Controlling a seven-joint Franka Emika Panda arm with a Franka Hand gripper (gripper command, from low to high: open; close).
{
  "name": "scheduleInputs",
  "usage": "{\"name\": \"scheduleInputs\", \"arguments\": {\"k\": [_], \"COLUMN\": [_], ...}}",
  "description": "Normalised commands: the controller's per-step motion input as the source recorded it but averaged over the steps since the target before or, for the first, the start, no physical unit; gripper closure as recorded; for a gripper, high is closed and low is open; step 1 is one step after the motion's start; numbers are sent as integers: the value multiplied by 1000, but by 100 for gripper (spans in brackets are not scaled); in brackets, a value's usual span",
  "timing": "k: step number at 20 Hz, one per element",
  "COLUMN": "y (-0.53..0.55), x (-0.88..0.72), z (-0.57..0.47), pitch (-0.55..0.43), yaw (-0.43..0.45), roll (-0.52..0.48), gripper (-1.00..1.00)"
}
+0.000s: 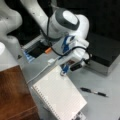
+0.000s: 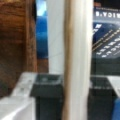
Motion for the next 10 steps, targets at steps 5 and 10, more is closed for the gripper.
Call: {"name": "scheduleInputs", "arguments": {"k": [5, 10], "y": [89, 113], "x": [241, 209], "z": [-213, -118], "pitch": [-118, -111], "yaw": [-6, -66], "roll": [-200, -119], "gripper": [100, 100]}}
